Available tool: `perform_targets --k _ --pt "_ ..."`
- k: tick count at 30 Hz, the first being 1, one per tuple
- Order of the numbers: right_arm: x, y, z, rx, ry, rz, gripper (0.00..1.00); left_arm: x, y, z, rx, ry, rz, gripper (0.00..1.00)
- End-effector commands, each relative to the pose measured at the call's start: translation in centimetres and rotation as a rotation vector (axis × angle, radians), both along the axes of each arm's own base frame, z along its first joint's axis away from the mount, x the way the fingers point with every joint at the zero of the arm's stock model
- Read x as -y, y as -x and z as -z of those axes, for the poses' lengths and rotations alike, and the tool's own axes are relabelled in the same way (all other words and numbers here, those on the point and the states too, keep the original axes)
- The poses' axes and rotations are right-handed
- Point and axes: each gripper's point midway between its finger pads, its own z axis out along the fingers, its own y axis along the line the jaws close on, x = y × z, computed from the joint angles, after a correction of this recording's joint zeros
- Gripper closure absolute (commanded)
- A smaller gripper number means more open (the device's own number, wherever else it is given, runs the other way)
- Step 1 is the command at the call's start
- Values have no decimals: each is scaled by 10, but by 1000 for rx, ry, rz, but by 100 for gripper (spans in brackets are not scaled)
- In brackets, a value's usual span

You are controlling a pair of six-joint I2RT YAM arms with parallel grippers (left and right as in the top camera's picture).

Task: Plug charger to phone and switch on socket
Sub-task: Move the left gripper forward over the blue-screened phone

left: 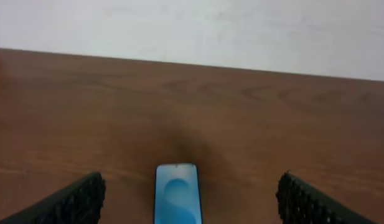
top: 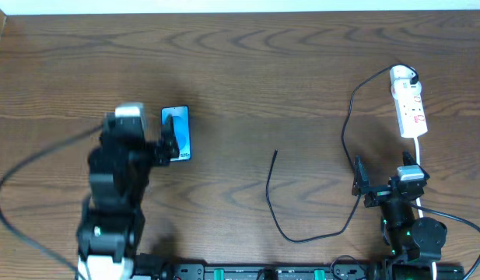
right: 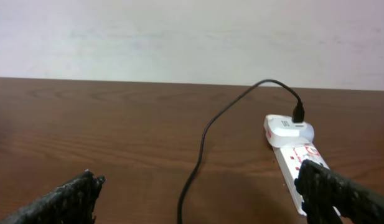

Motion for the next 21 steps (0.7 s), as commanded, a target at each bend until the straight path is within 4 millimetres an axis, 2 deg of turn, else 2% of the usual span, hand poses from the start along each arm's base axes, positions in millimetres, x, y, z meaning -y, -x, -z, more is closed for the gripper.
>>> perform_targets --k 1,6,10,13,15,16,18,19,21 --pt "0 0 0 3 15 3 1 1 -24 -19 -71 -24 9 12" --pt "0 0 0 3 15 3 1 2 -52 -16 -253 -53 21 12" --pt "0 0 0 3 15 3 1 4 -75 0 -423 -67 27 12" --pt "0 0 0 3 15 3 1 4 -83 16 -516 -71 29 12" --pt "0 0 0 2 15 3 1 4 -89 38 -609 -75 30 12" --pt "0 0 0 3 15 3 1 5 -91 55 -666 -78 31 12" --pt "0 0 0 3 15 3 1 5 -90 72 -724 -80 32 12" --pt "0 0 0 2 15 3 1 5 -89 90 -784 -78 28 12" --pt "0 0 0 2 15 3 1 4 -87 111 -852 -80 29 12"
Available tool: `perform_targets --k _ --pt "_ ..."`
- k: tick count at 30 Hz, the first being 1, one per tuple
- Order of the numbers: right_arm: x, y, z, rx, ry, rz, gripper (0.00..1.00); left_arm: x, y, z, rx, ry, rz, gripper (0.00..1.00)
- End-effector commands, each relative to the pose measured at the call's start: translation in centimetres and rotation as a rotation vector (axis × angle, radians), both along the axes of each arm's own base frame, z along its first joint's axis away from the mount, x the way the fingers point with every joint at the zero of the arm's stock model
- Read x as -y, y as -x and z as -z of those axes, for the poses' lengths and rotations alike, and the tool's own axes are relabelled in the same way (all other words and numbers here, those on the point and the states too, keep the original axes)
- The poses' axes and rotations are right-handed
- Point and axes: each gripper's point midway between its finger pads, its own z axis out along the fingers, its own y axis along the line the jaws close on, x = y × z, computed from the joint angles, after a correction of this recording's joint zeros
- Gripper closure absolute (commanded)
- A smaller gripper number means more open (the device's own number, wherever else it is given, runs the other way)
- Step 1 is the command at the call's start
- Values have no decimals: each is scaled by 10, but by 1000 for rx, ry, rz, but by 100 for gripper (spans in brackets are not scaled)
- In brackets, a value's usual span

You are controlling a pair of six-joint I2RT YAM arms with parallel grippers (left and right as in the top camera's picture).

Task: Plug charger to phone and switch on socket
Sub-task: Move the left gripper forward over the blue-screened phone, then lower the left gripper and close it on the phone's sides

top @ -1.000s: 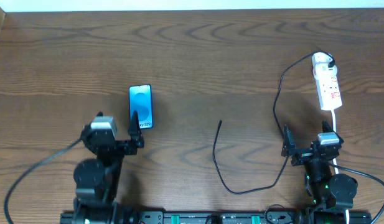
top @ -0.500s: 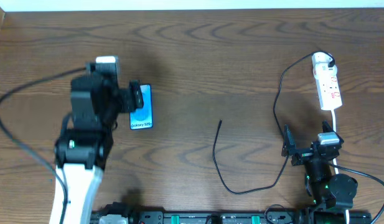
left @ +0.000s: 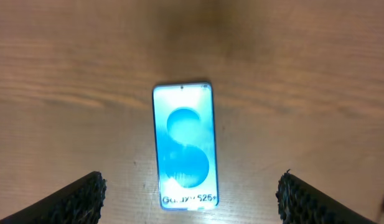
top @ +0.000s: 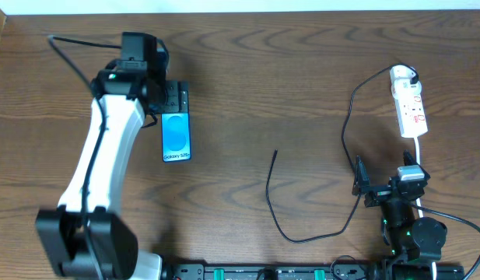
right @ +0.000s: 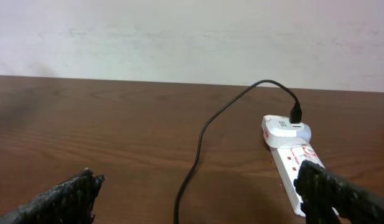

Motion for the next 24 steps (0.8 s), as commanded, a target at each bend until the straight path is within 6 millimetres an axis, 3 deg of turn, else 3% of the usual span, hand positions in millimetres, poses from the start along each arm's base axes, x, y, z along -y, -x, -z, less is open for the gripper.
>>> perform_targets --k 1,7,14,16,17,18,19,20,24 --pt "-1 0 0 3 12 -5 1 -2 -1 28 -93 -9 7 12" --pt "-1 0 0 3 12 -5 1 -2 -2 69 -201 -14 8 12" --pt "-1 0 0 3 12 -5 1 0 -11 77 -185 -13 10 12" --pt "-1 0 0 3 12 -5 1 1 -10 77 -188 -9 12 45" --pt "-1 0 0 3 12 -5 1 3 -10 77 -187 4 16 31" --pt "-1 0 0 3 12 -5 1 3 -10 77 -186 4 16 8" --pt "-1 0 0 3 12 -5 1 3 -10 77 -186 1 24 8" --pt "-1 0 0 3 12 -5 1 2 -10 77 -185 -4 27 1" --pt "-1 0 0 3 12 -5 1 2 -10 78 -188 -4 25 0"
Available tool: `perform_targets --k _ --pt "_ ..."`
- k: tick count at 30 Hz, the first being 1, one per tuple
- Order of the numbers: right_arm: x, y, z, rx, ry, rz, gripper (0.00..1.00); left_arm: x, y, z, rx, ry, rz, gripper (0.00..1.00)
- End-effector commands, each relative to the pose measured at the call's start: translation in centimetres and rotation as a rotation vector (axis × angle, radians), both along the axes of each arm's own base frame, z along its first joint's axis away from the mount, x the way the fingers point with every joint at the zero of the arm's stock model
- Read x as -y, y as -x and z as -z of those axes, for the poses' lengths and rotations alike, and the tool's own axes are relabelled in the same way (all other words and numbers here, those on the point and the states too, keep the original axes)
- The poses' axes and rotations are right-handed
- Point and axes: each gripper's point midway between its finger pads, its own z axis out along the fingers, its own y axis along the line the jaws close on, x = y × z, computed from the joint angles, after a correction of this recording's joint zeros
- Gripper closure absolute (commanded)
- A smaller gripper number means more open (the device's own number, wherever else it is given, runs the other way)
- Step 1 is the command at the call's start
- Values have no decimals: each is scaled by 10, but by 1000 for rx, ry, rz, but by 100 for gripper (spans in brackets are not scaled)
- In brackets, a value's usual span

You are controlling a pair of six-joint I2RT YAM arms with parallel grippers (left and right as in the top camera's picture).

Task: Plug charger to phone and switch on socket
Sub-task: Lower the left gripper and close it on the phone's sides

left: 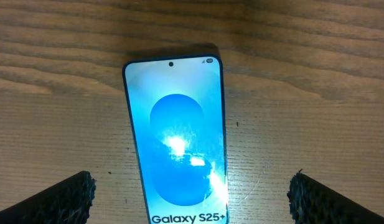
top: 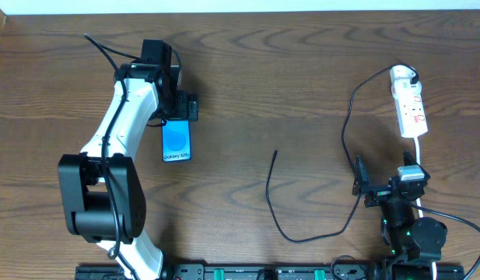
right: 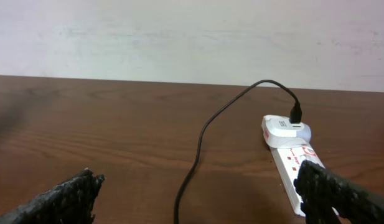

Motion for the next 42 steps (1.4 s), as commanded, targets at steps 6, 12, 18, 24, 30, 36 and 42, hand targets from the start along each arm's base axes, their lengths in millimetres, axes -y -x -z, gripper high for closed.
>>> perform_targets --k 6,12,18,24,30,36,42 --pt "-1 0 0 3 12 -5 1 -5 4 12 -13 -19 -5 0" --pt "-1 0 0 3 12 -5 1 -9 5 17 -12 -30 -79 0" --pt "-1 0 0 3 12 -5 1 -12 12 25 -32 -33 -141 0" --pt "-1 0 0 3 12 -5 1 -12 14 31 -36 -32 -145 0" --pt "-1 0 0 3 12 -5 1 -11 16 32 -43 -25 -147 0" --pt "-1 0 0 3 12 -5 1 -11 21 40 -54 -25 -155 0" --pt "-1 0 0 3 12 -5 1 -11 26 55 -68 -24 -172 1"
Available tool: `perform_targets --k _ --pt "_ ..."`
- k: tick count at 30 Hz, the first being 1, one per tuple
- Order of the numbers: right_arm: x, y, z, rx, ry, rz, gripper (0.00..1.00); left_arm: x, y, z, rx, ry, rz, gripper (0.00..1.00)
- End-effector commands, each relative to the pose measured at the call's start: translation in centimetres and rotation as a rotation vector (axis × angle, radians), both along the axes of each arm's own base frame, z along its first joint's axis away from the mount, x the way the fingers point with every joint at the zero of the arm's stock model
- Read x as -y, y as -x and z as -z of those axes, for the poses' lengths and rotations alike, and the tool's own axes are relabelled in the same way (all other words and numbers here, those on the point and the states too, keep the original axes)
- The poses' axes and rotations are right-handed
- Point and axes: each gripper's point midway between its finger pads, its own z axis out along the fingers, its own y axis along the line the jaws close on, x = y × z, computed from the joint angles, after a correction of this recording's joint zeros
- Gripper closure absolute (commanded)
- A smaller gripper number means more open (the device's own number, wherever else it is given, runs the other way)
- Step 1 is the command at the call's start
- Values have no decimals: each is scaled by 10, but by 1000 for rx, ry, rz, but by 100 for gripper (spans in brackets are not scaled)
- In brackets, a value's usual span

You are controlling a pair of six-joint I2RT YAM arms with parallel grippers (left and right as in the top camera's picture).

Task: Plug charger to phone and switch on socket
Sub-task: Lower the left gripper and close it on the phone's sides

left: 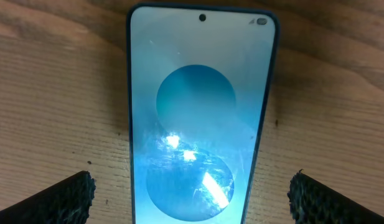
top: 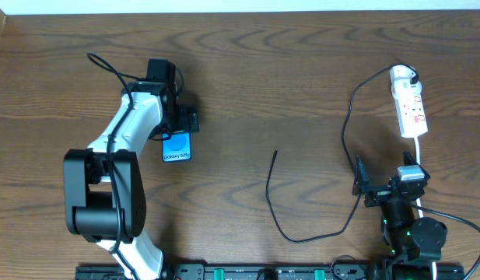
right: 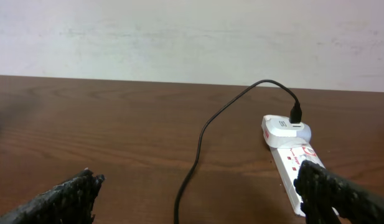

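Observation:
The phone (top: 176, 146) lies flat at the table's left, its blue screen lit, and fills the left wrist view as phone (left: 201, 118). My left gripper (top: 176, 120) hangs open over the phone's far end, one finger on each side, not touching. A black charger cable (top: 345, 155) runs from the white power strip (top: 409, 106) at the far right, and its loose plug end (top: 275, 153) rests mid-table. My right gripper (top: 387, 187) stands open near the front right; in its wrist view the power strip (right: 291, 155) and cable (right: 198, 155) lie ahead.
The wooden table (top: 271, 70) ends at a pale wall behind. A dark equipment rail (top: 263, 272) runs along the front edge. The cable's loop curves along the table between the two arms.
My left gripper has come lower and a little nearer over the phone, which now fills more of its wrist view. The right arm, cable and power strip are unchanged.
At first my left arm was low at the front left with the phone just ahead of it. Then it was stretched out above the phone's far end, looking down, and at each later moment it stood closer over the screen. The right arm stayed still throughout.

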Motion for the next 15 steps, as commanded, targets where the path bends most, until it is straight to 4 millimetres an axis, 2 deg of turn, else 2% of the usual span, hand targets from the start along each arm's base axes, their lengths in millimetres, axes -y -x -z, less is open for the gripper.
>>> perform_targets --k 1,8,15 --pt "-1 0 0 3 12 -5 1 -3 6 15 -41 -5 -21 1" --pt "-1 0 0 3 12 -5 1 -3 11 43 -107 -10 -24 1" --pt "-1 0 0 2 12 -5 1 -3 6 47 -93 -9 -23 1"
